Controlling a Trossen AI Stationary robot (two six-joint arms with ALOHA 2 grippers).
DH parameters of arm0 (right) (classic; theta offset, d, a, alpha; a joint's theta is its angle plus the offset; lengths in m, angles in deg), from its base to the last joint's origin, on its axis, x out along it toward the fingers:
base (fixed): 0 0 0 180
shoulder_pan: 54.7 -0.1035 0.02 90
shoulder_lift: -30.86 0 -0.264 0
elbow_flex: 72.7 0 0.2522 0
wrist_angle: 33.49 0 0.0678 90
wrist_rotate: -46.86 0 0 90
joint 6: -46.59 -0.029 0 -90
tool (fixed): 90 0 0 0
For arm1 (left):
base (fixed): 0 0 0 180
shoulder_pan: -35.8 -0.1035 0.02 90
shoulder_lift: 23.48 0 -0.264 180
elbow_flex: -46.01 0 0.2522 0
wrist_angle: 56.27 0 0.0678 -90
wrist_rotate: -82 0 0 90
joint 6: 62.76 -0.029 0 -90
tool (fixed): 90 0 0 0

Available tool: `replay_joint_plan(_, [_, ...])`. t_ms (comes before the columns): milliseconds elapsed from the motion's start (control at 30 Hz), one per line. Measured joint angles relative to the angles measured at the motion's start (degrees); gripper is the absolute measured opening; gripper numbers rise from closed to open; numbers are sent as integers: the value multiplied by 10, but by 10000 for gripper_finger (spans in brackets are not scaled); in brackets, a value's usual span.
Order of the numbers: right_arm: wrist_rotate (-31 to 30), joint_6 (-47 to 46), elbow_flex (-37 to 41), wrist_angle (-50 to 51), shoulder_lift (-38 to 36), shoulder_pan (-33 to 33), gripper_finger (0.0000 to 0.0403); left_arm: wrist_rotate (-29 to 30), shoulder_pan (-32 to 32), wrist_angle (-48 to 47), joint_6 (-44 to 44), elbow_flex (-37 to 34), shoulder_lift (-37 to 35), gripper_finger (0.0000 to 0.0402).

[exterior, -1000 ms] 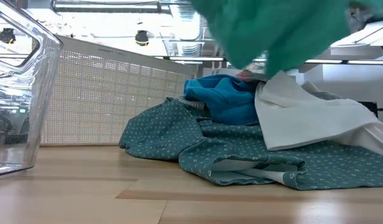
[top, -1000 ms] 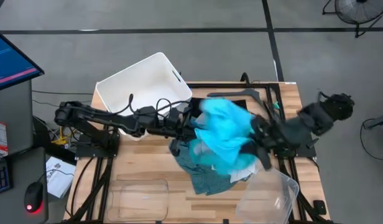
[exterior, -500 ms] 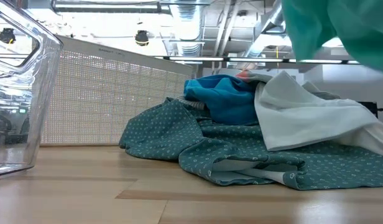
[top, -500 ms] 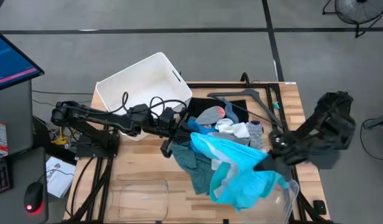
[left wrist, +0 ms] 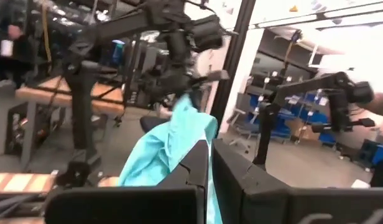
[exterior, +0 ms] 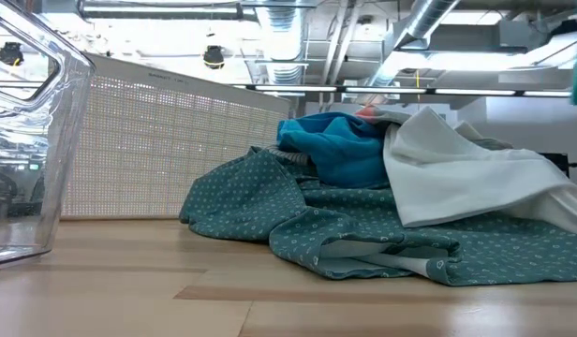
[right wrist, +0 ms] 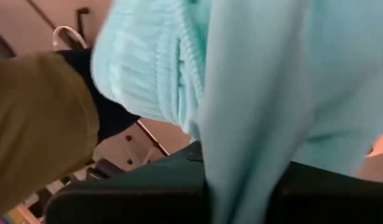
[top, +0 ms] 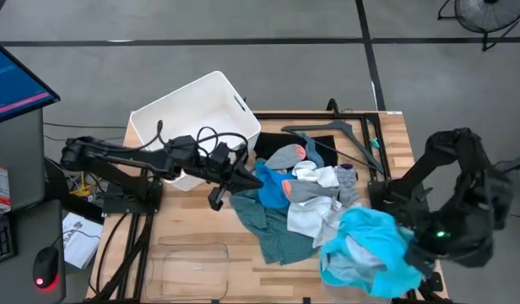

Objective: Pick & Place Cloths
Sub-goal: Put the green shorts into the right transparent bin

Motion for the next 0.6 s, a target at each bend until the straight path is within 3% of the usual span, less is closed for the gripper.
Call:
replay_joint_plan(167, [2, 2, 0, 19, 43, -7, 0, 6, -1, -12, -1, 0, -25, 4])
replay_joint_plan(600, [-13, 171, 17, 17, 198, 73, 0, 15, -9, -11, 0, 0, -63, 4])
